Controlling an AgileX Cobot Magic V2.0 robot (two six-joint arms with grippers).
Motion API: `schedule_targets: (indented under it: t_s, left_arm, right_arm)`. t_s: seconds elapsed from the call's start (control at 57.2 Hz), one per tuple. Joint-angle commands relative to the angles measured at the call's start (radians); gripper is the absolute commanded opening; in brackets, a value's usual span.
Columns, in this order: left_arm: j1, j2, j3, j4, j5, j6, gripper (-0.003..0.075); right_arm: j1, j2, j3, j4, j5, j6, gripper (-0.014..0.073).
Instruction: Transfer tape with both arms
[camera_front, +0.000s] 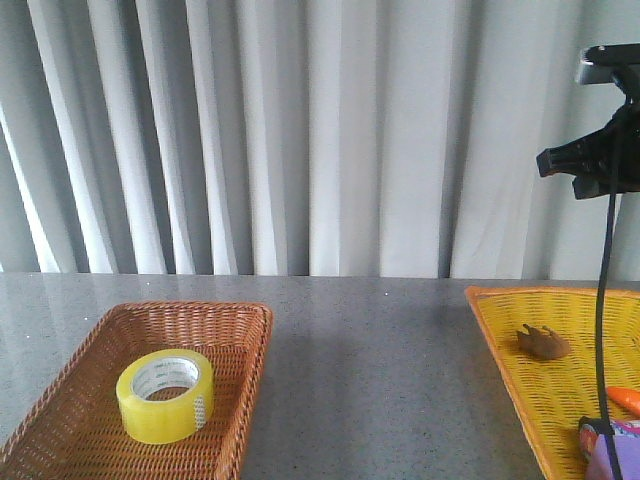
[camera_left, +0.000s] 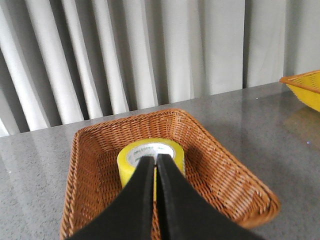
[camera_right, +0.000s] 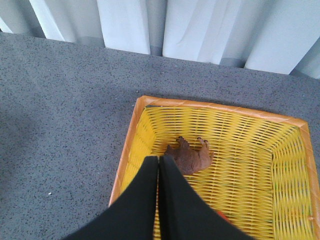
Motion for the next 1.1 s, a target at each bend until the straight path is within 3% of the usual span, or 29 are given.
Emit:
schedule_targets:
  t_s: [0.0,0.157,0.35,0.472,1.084]
  left_arm:
    - [0.005,-0.15,0.112,-0.012,-0.12,0.036,-0.0006]
    - [0.114,-0.373,0.28,-0.071,-0.111,0.036,-0.0006]
    - [0.215,-0.504,0.277,-0.039,0.089,0.04,-0.0006]
    - [0.218,-0.535,0.277,-0.025,0.142,0.04,-0.0006]
    - [0.218,-0.534,0.277,-0.031,0.143,-0.041,-0.0006]
  right_arm:
    - [-0.005,-0.047,-0.024,0.0,-0.054,-0.005,-0.0008]
    - [-0.005,-0.047,-0.024,0.0,-0.054,-0.005,-0.0008]
    - [-0.005,-0.047,-0.024,0.0,-0.053,-0.005,-0.0008]
    - [-0.005,-0.047,-0.024,0.0,-0.053,-0.005,-0.0008]
    - [-0.005,-0.047,-0.024,0.0,-0.053,-0.005,-0.0008]
